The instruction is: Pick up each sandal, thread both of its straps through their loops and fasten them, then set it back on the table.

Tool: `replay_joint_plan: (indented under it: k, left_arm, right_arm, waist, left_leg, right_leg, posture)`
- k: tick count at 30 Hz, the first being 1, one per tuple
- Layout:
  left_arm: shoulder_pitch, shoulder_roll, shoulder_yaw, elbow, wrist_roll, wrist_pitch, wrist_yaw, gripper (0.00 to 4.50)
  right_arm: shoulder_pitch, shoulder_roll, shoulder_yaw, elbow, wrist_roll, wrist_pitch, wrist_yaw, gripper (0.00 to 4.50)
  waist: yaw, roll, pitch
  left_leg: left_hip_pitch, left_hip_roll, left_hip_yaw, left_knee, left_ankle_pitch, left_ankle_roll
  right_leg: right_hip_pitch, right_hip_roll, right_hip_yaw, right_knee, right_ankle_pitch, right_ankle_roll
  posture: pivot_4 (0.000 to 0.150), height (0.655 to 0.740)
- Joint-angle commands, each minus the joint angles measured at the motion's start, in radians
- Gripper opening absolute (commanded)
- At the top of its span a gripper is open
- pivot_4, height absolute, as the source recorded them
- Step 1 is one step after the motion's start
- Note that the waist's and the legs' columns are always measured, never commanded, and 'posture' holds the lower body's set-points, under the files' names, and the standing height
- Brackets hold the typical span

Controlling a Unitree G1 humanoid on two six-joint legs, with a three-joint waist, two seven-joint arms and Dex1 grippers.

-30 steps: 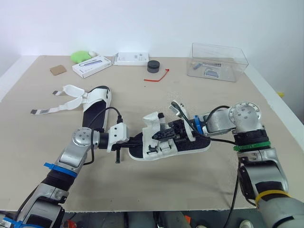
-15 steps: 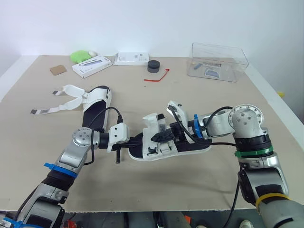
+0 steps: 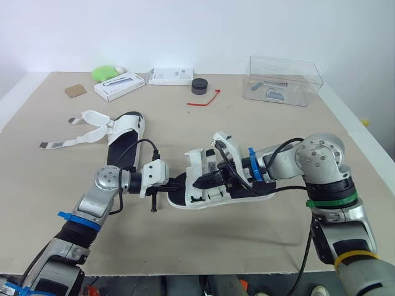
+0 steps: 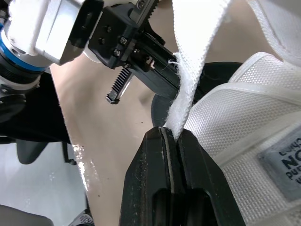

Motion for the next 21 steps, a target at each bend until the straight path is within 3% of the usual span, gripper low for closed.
replay_joint_plan:
  k: [1,8,14,21]
  left_arm:
    - [0.006,0.003,-0.009,0.02,0.025,0.005,0.012,0.0]
    - [0.006,0.006,-0.008,0.021,0.025,0.005,0.011,0.0]
    - [0.007,0.006,-0.011,0.021,0.024,0.005,0.009,0.0]
    - [0.009,0.006,-0.014,0.019,0.023,0.006,0.006,0.0]
  right_arm:
    - [-0.014,0.01,-0.004,0.008,-0.035,0.026,0.029,0.04]
    - [-0.041,0.007,-0.03,0.034,0.036,0.026,0.047,0.04]
    - [-0.062,-0.01,-0.037,0.118,0.229,0.026,-0.038,0.04]
    - [-0.022,-0.037,-0.022,0.133,0.332,0.026,-0.151,0.04]
  waist:
    - [0.0,0.0,0.0]
    - [0.0,0.0,0.0]
    - [0.0,0.0,0.0]
    - [0.0,0.0,0.0]
  left_leg:
    - [0.0,0.0,0.0,0.0,0.0,0.0]
    - [0.0,0.0,0.0,0.0,0.0,0.0]
    - [0.0,0.0,0.0,0.0,0.0,0.0]
    - [0.0,0.0,0.0,0.0,0.0,0.0]
  right_leg:
    - [0.0,0.0,0.0,0.0,0.0,0.0]
    - [0.0,0.0,0.0,0.0,0.0,0.0]
    - [0.0,0.0,0.0,0.0,0.0,0.0]
    - [0.0,0.0,0.0,0.0,0.0,0.0]
  posture:
    - [0.15,0.74]
    - [0.15,0.74]
    - [0.15,0.74]
    - [0.15,0.74]
